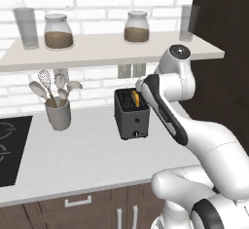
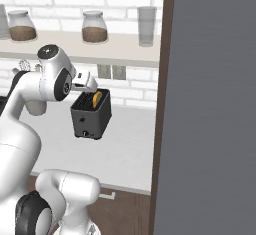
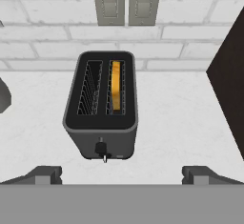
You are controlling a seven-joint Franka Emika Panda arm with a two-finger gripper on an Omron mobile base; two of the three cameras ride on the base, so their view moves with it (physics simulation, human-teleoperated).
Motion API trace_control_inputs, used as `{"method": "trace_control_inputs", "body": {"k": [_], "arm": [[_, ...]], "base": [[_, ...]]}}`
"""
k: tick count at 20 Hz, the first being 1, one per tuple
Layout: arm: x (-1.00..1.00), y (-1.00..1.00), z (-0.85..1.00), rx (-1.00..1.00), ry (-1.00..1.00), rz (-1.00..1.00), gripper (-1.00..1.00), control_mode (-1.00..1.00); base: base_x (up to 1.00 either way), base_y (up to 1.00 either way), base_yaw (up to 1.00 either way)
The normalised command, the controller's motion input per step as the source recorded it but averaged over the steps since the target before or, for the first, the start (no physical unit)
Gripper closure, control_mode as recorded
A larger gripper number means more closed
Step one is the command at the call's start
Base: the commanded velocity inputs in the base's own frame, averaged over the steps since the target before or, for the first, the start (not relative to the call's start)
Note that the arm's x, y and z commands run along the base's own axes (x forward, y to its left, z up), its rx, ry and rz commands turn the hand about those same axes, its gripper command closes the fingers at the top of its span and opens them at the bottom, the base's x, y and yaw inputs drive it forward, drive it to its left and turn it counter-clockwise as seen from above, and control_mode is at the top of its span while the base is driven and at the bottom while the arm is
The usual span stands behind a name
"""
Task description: Start the toaster. Once the lever pops up, take the bread to the plate on the dining counter.
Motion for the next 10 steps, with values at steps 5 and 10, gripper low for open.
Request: {"method": "trace_control_inputs", "body": {"k": [5,10], "arm": [[0.00,0.00,0.00,0.00,0.00,0.00,-1.00,-1.00],[0.00,0.00,0.00,0.00,0.00,0.00,-1.00,-1.00]], "base": [[0.00,0.00,0.00],[0.00,0.00,0.00]]}}
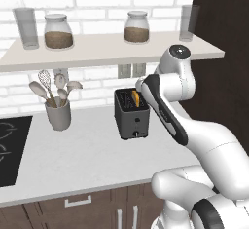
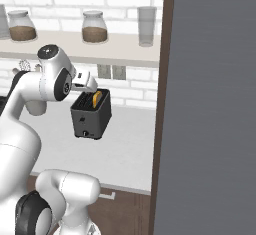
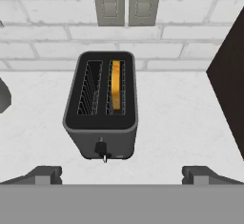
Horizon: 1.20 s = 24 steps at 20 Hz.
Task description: Start the toaster. Once the lever pops up, take the bread to the plate on the dining counter.
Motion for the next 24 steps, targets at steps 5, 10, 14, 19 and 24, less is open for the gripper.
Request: {"method": "trace_control_inputs", "body": {"k": [5,10,14,19,24], "arm": [[0.00,0.00,0.00,0.04,-0.20,0.00,-1.00,-1.00],[0.00,0.00,0.00,0.06,-0.23,0.00,-1.00,-1.00],[0.04,0.00,0.00,0.06,-0.17,0.00,-1.00,-1.00],[0.05,-0.01,0.00,0.04,-0.12,0.00,-1.00,-1.00],[0.08,0.00,-0.15,0.00,-0.05,0.00,-1.00,-1.00]], "base": [[0.00,0.00,0.00],[0.00,0.00,0.00],[0.00,0.00,0.00],[0.00,0.00,0.00],[0.00,0.00,0.00]]}}
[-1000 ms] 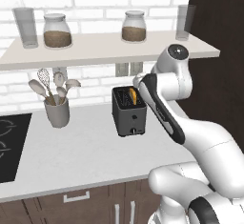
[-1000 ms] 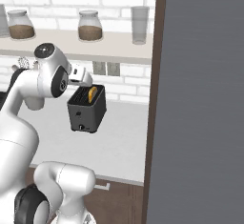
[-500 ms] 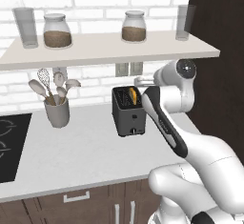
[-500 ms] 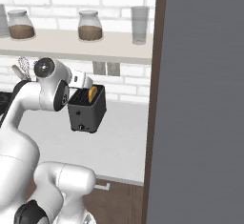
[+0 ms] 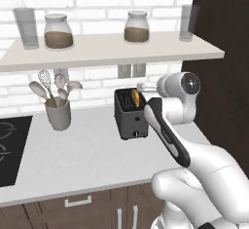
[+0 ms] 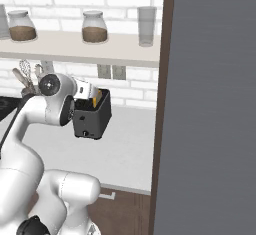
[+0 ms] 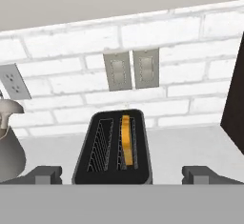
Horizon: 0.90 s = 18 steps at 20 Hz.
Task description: Start the toaster. Once the lever pops up, take the bread to the plate on the dining counter.
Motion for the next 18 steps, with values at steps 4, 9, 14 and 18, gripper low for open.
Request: {"method": "trace_control_inputs", "body": {"k": [4,9,14,18], "arm": [[0.18,0.00,-0.09,0.00,0.00,0.00,-1.00,-1.00],[0.25,0.00,-0.12,0.00,-0.01,0.00,-1.00,-1.00],[0.14,-0.03,-0.07,0.00,0.00,0.00,-1.00,-1.00],[0.18,0.00,-0.09,0.00,0.00,0.00,-1.00,-1.00]], "base": [[0.00,0.00,0.00],[0.00,0.00,0.00],[0.00,0.00,0.00],[0.00,0.00,0.00]]}}
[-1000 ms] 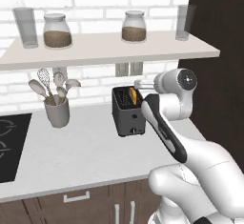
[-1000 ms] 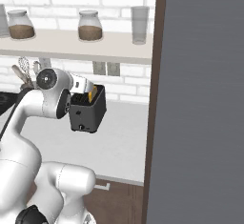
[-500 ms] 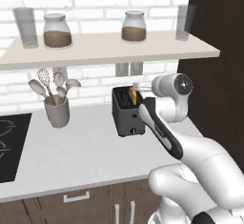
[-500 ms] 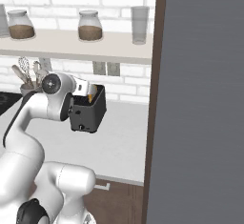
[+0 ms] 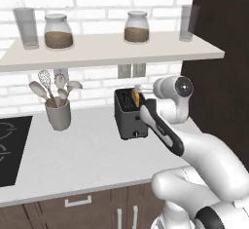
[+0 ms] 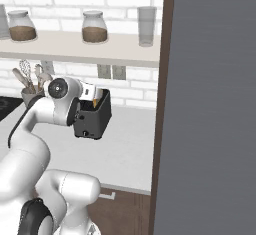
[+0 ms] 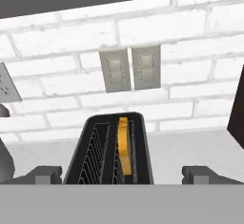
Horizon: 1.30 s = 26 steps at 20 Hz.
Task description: Start the toaster. Once the lever pops up, take the bread to the plate on the dining counter.
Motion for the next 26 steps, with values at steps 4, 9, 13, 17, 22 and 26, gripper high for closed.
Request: {"method": "trace_control_inputs", "body": {"k": [4,9,13,17,22,26], "arm": [[0.19,0.00,-0.21,0.00,-0.01,0.00,-1.00,-1.00],[0.18,0.00,-0.21,0.00,-0.09,0.00,-1.00,-1.00],[0.25,0.00,-0.16,0.00,-0.14,0.00,-1.00,-1.00],[0.12,0.00,-0.30,0.00,-0.19,0.00,-1.00,-1.00],[0.00,0.00,-0.32,0.00,-0.08,0.00,-1.00,-1.00],[0.01,0.00,-0.21,0.00,-0.04,0.00,-1.00,-1.00]], "base": [[0.00,0.00,0.00],[0.00,0.00,0.00],[0.00,0.00,0.00],[0.00,0.00,0.00],[0.00,0.00,0.00],[0.00,0.00,0.00]]}}
